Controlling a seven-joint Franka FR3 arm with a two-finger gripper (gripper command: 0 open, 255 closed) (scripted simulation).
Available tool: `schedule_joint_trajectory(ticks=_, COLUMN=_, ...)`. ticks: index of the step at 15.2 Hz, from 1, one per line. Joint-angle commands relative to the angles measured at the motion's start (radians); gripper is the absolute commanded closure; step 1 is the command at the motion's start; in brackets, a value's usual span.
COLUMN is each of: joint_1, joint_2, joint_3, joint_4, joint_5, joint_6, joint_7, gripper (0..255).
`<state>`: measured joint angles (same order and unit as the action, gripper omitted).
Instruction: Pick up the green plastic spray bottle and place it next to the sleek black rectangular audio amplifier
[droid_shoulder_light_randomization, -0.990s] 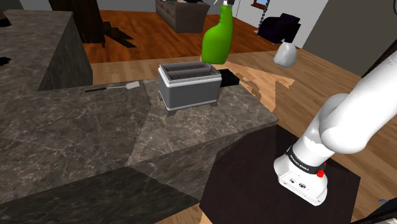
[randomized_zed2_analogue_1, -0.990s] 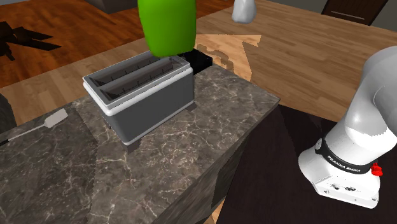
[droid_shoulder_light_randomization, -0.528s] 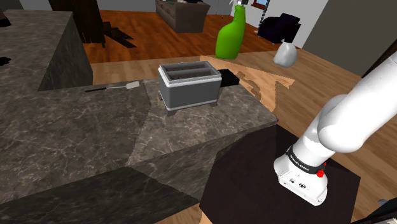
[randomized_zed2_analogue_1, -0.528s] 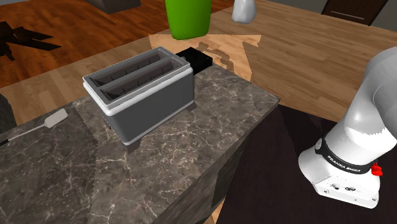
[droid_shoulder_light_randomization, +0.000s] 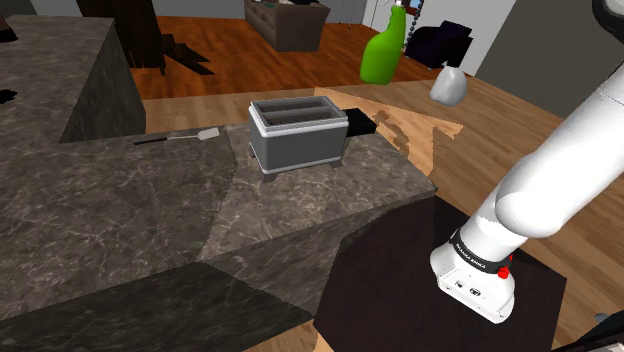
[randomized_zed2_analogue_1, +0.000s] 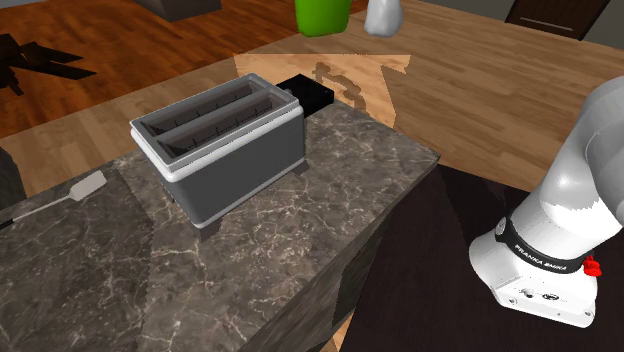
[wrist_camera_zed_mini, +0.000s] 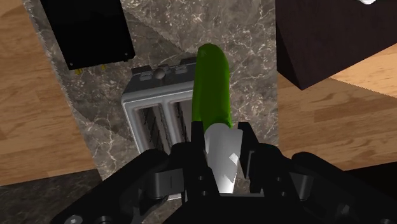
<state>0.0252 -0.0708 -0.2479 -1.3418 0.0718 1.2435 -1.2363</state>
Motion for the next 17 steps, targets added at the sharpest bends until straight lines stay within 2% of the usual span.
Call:
schedule_joint_trajectory(ticks=1, joint_1=-0.013, joint_2=0.010, joint_3=-0.016, joint_4=0.000, joint_5=0.000, joint_6=0.007, joint_7=-0.032, gripper=255)
schedule_joint_trajectory(ticks=17, joint_1=-0.008, joint_2=-0.104, joint_3=-0.001, joint_4=-0.356, joint_5=-0.030, joint_6=0.254, joint_7=-0.027, gripper=255)
